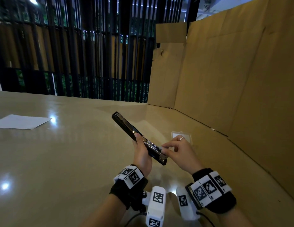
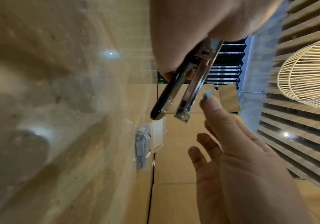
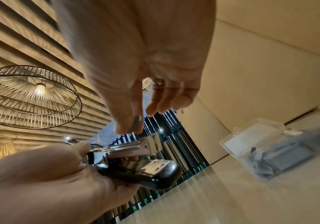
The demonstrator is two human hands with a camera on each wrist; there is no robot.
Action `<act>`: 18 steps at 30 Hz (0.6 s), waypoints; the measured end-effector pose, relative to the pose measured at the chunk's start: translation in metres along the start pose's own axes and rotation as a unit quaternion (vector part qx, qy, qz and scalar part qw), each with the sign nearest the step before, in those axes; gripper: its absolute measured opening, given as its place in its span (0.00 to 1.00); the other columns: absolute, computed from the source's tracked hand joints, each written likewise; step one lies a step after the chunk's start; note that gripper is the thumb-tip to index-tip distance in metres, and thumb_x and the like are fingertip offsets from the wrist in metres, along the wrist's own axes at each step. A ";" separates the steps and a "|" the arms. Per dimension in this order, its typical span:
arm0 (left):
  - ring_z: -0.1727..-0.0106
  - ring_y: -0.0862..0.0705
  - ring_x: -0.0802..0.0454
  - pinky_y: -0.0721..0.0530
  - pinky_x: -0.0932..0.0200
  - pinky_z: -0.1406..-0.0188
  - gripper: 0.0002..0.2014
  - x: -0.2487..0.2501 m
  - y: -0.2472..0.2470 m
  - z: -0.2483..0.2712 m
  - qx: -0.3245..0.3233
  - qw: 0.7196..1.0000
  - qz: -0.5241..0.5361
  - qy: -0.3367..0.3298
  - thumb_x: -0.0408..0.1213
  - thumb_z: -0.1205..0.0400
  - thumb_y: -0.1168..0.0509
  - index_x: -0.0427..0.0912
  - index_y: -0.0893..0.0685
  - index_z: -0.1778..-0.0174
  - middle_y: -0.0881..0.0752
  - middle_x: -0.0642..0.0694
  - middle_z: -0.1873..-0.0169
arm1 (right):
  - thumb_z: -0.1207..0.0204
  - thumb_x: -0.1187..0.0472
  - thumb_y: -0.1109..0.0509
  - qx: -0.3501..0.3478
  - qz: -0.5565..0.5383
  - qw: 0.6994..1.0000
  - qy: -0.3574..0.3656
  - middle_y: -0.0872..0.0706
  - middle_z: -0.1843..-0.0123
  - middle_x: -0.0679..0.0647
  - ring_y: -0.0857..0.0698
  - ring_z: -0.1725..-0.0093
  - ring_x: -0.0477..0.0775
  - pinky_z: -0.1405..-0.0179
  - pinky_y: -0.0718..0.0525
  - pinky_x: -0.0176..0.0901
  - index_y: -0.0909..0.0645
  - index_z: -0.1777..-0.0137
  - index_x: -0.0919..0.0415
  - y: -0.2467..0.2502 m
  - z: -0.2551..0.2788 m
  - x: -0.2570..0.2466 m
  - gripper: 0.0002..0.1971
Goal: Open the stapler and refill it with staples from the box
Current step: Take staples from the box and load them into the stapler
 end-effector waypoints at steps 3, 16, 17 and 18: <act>0.23 0.31 0.33 0.33 0.43 0.24 0.33 0.001 0.000 0.001 0.004 1.000 -0.011 0.003 0.57 0.16 0.54 0.40 0.43 0.18 0.33 0.31 0.23 | 0.30 0.61 0.25 0.015 -0.013 1.000 -0.003 0.26 0.61 0.47 0.27 0.63 0.43 0.65 0.32 0.25 0.12 0.48 0.60 -0.002 -0.001 -0.002 0.11; 0.20 0.34 0.38 0.31 0.46 0.24 0.34 0.002 -0.008 0.010 0.000 1.000 0.024 0.007 0.57 0.16 0.54 0.40 0.46 0.17 0.40 0.35 0.18 | 0.29 0.63 0.26 0.033 -0.065 0.997 -0.016 0.24 0.68 0.42 0.25 0.66 0.38 0.67 0.29 0.22 0.11 0.51 0.63 -0.009 0.003 -0.005 0.09; 0.19 0.37 0.39 0.32 0.45 0.22 0.34 0.002 -0.008 0.010 0.002 1.000 0.027 0.012 0.58 0.16 0.54 0.41 0.45 0.18 0.43 0.35 0.17 | 0.29 0.64 0.26 0.034 -0.066 0.997 -0.017 0.23 0.68 0.41 0.25 0.65 0.40 0.67 0.30 0.24 0.11 0.51 0.63 -0.009 0.003 -0.004 0.08; 0.18 0.38 0.39 0.32 0.46 0.22 0.35 0.002 -0.008 0.011 0.003 0.999 0.031 0.016 0.59 0.17 0.54 0.41 0.45 0.18 0.44 0.35 0.17 | 0.29 0.64 0.26 0.034 -0.067 0.997 -0.018 0.23 0.68 0.41 0.24 0.64 0.42 0.66 0.31 0.25 0.11 0.51 0.64 -0.010 0.003 -0.004 0.08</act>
Point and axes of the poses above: each hand's wrist, its own z-axis away from the middle knuckle, its own y-axis out of the back of the hand, x = y × z, the point moved 2 cm from there along -z, towards the middle knuckle
